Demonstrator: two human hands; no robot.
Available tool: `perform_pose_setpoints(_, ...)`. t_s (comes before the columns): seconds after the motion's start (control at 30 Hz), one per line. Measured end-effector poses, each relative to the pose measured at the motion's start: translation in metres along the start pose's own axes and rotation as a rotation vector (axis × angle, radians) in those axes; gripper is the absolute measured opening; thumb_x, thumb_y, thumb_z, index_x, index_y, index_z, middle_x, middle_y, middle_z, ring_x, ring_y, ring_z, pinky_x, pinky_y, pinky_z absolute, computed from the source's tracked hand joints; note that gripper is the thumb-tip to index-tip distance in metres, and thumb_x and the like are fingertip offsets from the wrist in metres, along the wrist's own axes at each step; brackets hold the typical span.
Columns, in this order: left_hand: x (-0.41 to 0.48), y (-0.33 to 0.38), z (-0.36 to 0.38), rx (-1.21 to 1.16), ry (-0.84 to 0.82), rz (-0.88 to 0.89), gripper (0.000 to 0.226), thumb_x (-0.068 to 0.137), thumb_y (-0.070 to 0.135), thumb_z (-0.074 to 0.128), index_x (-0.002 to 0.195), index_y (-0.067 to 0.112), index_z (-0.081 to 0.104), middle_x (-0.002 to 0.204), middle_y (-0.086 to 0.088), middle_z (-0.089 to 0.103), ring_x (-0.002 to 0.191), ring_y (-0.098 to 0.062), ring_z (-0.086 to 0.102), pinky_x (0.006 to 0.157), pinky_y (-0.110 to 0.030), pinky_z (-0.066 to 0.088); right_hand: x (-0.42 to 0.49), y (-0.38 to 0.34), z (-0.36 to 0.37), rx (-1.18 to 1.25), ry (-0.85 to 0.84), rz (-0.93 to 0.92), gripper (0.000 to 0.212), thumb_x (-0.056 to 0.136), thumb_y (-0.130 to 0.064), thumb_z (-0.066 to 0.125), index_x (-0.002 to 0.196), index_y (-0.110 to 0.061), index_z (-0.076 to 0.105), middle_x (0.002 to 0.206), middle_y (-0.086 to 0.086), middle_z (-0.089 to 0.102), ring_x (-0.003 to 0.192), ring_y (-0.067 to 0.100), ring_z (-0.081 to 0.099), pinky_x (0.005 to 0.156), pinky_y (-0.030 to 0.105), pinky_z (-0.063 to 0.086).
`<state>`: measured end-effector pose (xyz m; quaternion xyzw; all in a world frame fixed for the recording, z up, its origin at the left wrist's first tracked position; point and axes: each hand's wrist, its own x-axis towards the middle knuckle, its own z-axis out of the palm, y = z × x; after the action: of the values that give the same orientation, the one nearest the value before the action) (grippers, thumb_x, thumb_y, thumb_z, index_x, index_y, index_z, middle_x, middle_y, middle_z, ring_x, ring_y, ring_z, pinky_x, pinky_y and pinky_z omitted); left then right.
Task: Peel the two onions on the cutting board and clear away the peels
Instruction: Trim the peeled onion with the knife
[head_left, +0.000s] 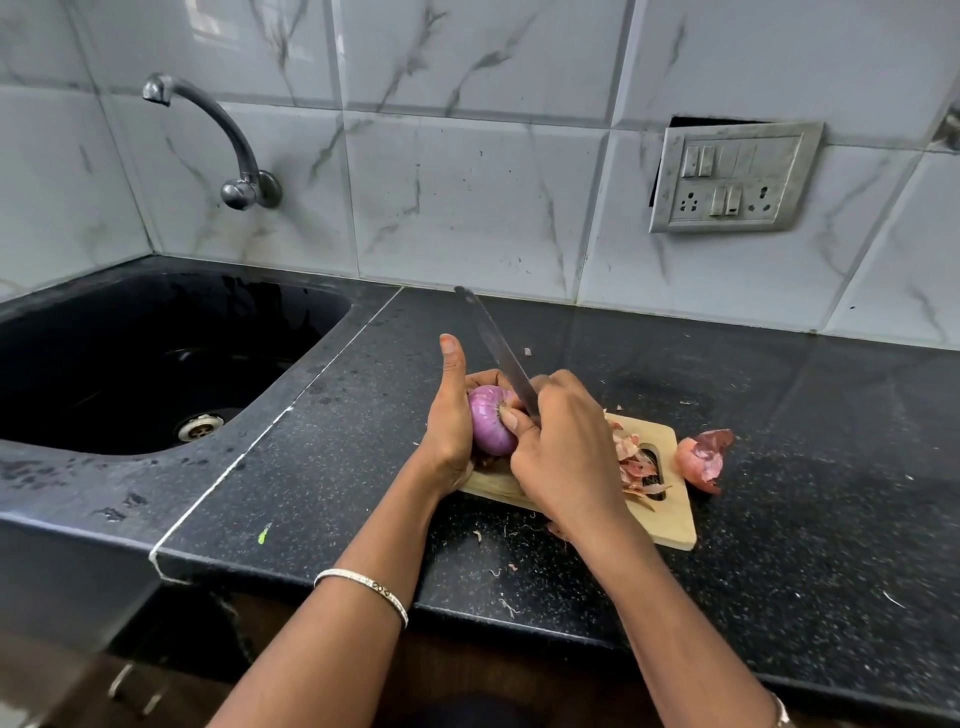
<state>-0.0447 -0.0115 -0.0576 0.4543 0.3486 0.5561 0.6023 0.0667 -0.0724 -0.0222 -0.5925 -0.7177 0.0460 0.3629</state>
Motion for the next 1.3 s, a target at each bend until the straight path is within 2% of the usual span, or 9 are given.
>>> perform_pose_setpoints(0.13,-0.002,0.005,0.003,-0.009,0.085,0.006,0.099,0.093,0.080,0.013,0.070,-0.001,0.065,0.062,-0.017,0.065,0.048,-0.022,0.061,0.045,-0.024,0.051,-0.006,0.018,-0.008,0.011,0.057,0.098,0.005,0.099,-0.020,0.061,0.101,-0.017,0.063,0.097,-0.006,0.056,0.085,0.012,0.052,0.073,0.026,0.037)
perform_pose_setpoints(0.23,-0.003,0.007,0.004,0.023,0.089,-0.007,0.100,0.092,0.080,0.012,0.070,0.002,0.068,0.060,-0.017,0.066,0.048,-0.024,0.063,0.040,-0.026,0.050,-0.001,0.032,-0.022,0.011,0.114,0.238,0.012,0.097,-0.013,0.061,0.097,-0.024,0.066,0.096,-0.004,0.068,0.092,0.020,0.063,0.071,0.031,0.043)
perform_pose_setpoints(0.33,-0.004,0.007,0.004,0.031,0.083,-0.024,0.098,0.090,0.083,0.012,0.072,0.006,0.071,0.065,-0.018,0.067,0.049,-0.026,0.065,0.040,-0.028,0.050,0.002,0.036,-0.030,-0.047,0.065,0.289,0.028,0.092,-0.006,0.060,0.103,-0.028,0.073,0.100,-0.003,0.074,0.099,0.025,0.066,0.080,0.038,0.053)
perform_pose_setpoints(0.53,-0.002,0.006,0.003,0.052,0.096,-0.017,0.096,0.090,0.084,0.010,0.072,0.011,0.070,0.067,-0.014,0.068,0.045,-0.023,0.059,0.038,-0.021,0.039,0.000,0.023,-0.025,0.190,0.101,0.205,0.008,0.080,-0.030,0.083,0.082,-0.025,0.078,0.065,-0.015,0.069,0.067,0.003,0.066,0.063,0.025,0.053)
perform_pose_setpoints(0.63,-0.001,0.003,0.001,0.059,0.100,-0.013,0.097,0.084,0.091,0.015,0.072,0.012,0.071,0.070,-0.017,0.066,0.055,-0.026,0.058,0.051,-0.027,0.043,0.002,0.017,-0.018,0.332,0.063,0.203,0.008,0.078,-0.030,0.086,0.078,-0.026,0.079,0.055,-0.015,0.066,0.057,0.001,0.064,0.059,0.024,0.047)
perform_pose_setpoints(0.73,0.001,0.001,0.001,0.059,0.097,0.001,0.098,0.081,0.092,0.018,0.076,0.010,0.072,0.076,-0.020,0.066,0.062,-0.028,0.060,0.061,-0.034,0.046,0.005,0.018,-0.014,0.434,0.036,0.257,0.011,0.075,-0.027,0.088,0.076,-0.025,0.077,0.059,-0.008,0.070,0.058,0.009,0.067,0.060,0.030,0.054)
perform_pose_setpoints(0.87,0.000,0.003,0.003,0.080,0.095,0.027,0.096,0.083,0.086,0.018,0.081,0.005,0.071,0.075,-0.017,0.068,0.063,-0.026,0.064,0.058,-0.031,0.054,0.007,0.022,-0.012,0.539,-0.010,0.303,0.012,0.075,-0.021,0.089,0.078,-0.021,0.077,0.069,-0.002,0.073,0.066,0.014,0.068,0.064,0.032,0.056)
perform_pose_setpoints(1.07,-0.002,0.003,0.007,0.089,0.090,0.055,0.090,0.087,0.080,0.018,0.080,0.007,0.070,0.078,-0.016,0.072,0.059,-0.020,0.067,0.047,-0.026,0.053,0.010,0.030,-0.013,0.424,-0.136,0.260,0.007,0.088,-0.023,0.077,0.086,-0.020,0.071,0.075,-0.004,0.068,0.069,0.012,0.061,0.061,0.027,0.040)
perform_pose_setpoints(1.3,-0.006,0.007,0.004,0.035,0.072,0.031,0.090,0.079,0.085,0.026,0.096,0.007,0.068,0.092,-0.029,0.070,0.063,-0.031,0.070,0.050,-0.032,0.059,0.012,0.048,-0.029,0.420,-0.105,0.278,0.024,0.088,-0.002,0.067,0.082,-0.025,0.066,0.077,-0.004,0.070,0.066,0.017,0.067,0.068,0.039,0.058)
